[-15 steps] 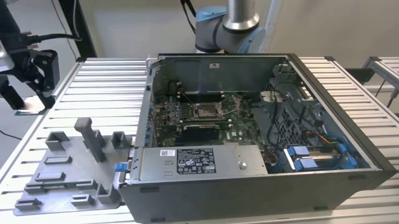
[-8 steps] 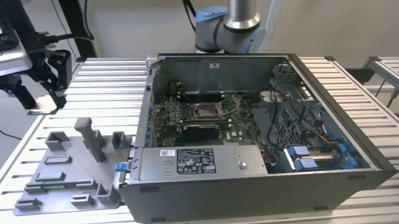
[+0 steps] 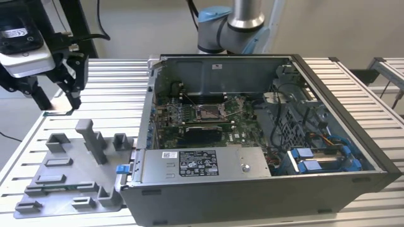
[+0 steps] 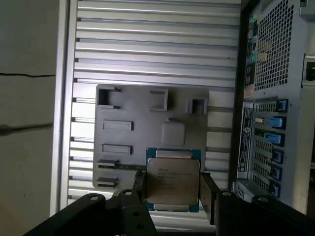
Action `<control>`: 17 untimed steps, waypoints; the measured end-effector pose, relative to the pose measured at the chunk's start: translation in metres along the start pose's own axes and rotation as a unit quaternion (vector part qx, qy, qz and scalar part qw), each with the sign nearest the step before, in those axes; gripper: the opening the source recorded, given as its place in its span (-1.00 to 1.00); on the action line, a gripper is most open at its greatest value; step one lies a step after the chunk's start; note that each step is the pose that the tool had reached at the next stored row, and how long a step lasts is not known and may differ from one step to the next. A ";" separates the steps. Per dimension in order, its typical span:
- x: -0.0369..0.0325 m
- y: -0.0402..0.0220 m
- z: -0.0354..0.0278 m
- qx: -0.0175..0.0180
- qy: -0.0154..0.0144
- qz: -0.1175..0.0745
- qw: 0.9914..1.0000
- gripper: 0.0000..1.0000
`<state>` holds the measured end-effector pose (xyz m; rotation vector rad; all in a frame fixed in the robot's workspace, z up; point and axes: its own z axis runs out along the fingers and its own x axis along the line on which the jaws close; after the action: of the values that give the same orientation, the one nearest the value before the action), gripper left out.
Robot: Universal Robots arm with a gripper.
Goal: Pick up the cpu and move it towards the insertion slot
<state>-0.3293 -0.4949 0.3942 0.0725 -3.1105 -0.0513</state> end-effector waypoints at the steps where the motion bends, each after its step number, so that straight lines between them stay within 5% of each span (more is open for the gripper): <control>1: -0.0030 -0.0001 -0.0001 0.000 0.000 0.000 1.000 -1.00; 17: -0.0480 -0.0022 -0.0015 0.000 0.000 0.000 1.000 -1.00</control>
<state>-0.2812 -0.4949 0.3942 0.0725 -3.1102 -0.0513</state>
